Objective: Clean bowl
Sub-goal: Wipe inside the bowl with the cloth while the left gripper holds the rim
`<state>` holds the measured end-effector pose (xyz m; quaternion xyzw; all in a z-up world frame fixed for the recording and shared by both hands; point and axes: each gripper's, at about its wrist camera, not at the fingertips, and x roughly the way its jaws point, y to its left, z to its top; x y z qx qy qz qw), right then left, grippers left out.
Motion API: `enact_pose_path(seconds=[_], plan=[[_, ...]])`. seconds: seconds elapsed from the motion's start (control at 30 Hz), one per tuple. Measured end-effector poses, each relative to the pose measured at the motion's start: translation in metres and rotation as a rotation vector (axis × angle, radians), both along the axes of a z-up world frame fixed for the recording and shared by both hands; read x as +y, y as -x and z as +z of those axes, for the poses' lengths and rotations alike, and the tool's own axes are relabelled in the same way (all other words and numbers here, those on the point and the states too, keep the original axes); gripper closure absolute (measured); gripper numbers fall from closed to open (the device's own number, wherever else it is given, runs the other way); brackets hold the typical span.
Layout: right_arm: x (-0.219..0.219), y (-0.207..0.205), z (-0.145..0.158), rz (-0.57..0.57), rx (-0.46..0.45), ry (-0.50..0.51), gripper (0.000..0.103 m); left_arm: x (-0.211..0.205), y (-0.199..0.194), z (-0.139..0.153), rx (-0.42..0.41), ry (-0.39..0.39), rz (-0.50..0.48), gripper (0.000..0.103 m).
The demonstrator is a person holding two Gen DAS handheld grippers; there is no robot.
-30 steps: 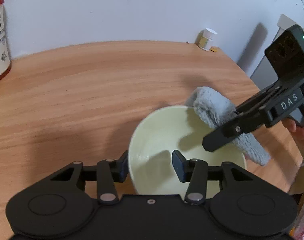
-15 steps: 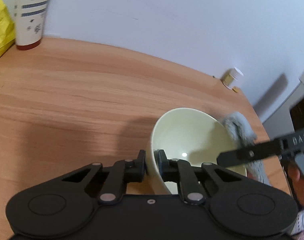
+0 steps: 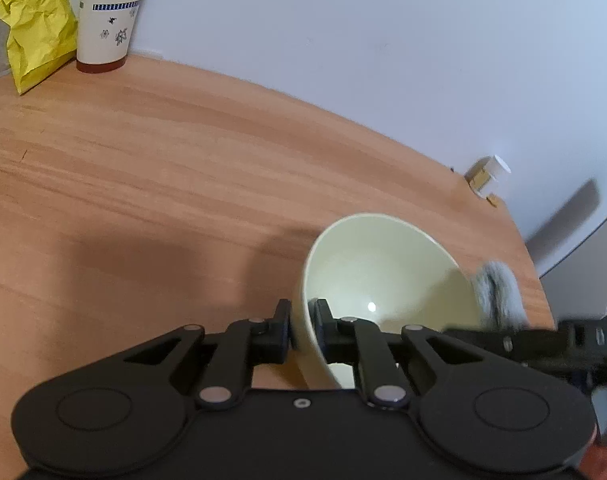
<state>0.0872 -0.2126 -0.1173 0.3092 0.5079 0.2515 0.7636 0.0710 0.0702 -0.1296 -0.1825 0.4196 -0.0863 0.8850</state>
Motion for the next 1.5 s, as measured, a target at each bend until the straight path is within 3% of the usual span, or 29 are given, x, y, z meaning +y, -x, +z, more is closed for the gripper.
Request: enact_pose_path(seconds=[0.17,0.3,0.43,0.9,1.0,1.07,1.13,1.27,1.5], plan=[[-0.001,-0.017,0.003,0.043,-0.035,0.045,0.071,-0.012,0.012,0.003,0.019,-0.059,-0.084,0.088],[0.007,-0.037,0.005,0.162,-0.04,0.098,0.072,-0.021,0.018,0.006,0.04,-0.096,-0.178,0.086],[0.017,-0.047,0.007,0.269,-0.059,0.147,0.072,-0.015,0.014,0.004,0.064,-0.098,-0.162,0.072],[0.031,-0.046,0.008,0.369,-0.093,0.213,0.077,-0.029,-0.024,0.008,0.047,-0.098,-0.302,0.072],[0.034,-0.046,0.01,0.385,-0.099,0.24,0.079,-0.041,-0.031,0.013,0.024,-0.15,-0.349,0.071],[0.037,-0.047,0.011,0.383,-0.104,0.274,0.08,-0.045,-0.031,0.015,0.003,-0.174,-0.364,0.076],[0.036,-0.049,0.012,0.37,-0.1,0.291,0.082,-0.044,-0.029,0.014,-0.007,-0.16,-0.357,0.082],[0.031,-0.05,0.014,0.333,-0.096,0.328,0.082,-0.036,-0.023,0.01,-0.054,-0.141,-0.24,0.089],[0.022,-0.046,0.016,0.237,-0.07,0.33,0.08,-0.039,-0.019,0.005,-0.054,-0.084,-0.095,0.089]])
